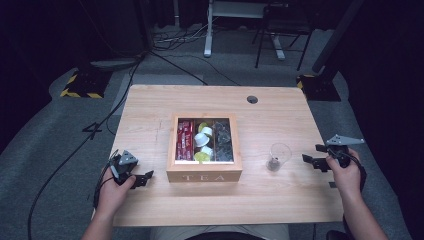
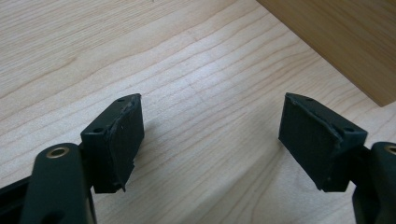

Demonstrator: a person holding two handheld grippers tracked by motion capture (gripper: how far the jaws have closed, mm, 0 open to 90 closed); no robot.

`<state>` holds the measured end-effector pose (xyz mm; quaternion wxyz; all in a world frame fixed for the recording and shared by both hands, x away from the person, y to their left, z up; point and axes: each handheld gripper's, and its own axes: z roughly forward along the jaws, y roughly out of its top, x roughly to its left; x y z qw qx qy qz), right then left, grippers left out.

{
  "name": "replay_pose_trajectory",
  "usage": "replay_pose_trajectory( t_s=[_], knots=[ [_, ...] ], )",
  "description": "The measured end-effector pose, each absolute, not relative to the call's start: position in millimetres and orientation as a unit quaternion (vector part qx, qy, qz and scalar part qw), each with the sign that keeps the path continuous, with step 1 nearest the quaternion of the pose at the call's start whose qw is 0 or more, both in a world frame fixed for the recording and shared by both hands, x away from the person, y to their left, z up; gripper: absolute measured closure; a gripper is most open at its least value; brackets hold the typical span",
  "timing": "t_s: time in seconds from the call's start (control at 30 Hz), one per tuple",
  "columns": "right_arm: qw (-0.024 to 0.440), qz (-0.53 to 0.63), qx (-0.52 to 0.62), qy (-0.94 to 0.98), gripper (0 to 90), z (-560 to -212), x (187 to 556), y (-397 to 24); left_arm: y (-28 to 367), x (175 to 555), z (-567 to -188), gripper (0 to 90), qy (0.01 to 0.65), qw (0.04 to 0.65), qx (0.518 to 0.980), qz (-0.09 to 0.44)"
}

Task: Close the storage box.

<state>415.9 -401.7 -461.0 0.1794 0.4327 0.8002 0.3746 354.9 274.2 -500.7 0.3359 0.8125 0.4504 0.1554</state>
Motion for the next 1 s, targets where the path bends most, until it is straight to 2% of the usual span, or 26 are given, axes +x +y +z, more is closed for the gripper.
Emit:
replay_pose_trajectory(
  t_s=[0.43,0.73,1.0],
  knots=[
    [0.176,0.358,0.423,0.814,19.1,-498,411,-398,273,357,-504,15.8,0.435,0.336,0.820,0.160],
    [0.189,0.349,0.428,0.812,11.1,-504,406,-387,271,360,-505,13.3,0.434,0.333,0.822,0.159],
    [0.188,0.349,0.429,0.811,10.9,-504,406,-387,268,362,-505,10.1,0.433,0.332,0.823,0.158]
  ],
)
